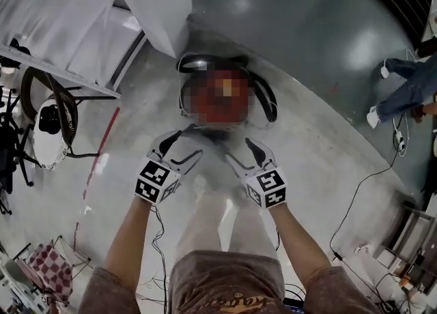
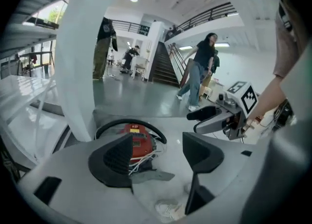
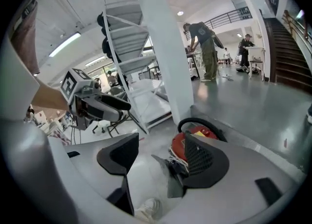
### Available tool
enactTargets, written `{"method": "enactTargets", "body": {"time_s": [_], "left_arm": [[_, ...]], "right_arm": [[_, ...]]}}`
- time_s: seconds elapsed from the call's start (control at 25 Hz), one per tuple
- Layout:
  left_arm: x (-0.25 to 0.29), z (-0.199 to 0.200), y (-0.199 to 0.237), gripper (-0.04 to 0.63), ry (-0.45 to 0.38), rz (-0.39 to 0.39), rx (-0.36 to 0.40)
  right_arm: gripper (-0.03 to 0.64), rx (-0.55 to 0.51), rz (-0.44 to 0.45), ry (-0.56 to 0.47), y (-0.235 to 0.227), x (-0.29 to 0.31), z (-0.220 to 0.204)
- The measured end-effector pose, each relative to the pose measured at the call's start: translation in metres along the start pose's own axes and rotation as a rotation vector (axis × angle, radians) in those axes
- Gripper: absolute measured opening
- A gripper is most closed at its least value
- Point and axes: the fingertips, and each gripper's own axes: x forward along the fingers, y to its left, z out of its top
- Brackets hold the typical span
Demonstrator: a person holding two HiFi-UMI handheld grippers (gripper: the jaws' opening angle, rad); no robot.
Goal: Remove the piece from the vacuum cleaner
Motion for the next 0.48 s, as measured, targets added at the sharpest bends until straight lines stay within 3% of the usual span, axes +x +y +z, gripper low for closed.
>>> {"method": "enactTargets", "body": {"time_s": [0.48], "left_arm": [[0.131,-0.146,0.024,0.304,0.277,-0.192,0.158]], "right_arm": [[0.261,-0.033,0.062,0.263,-0.011,0.118,-0.156]]}}
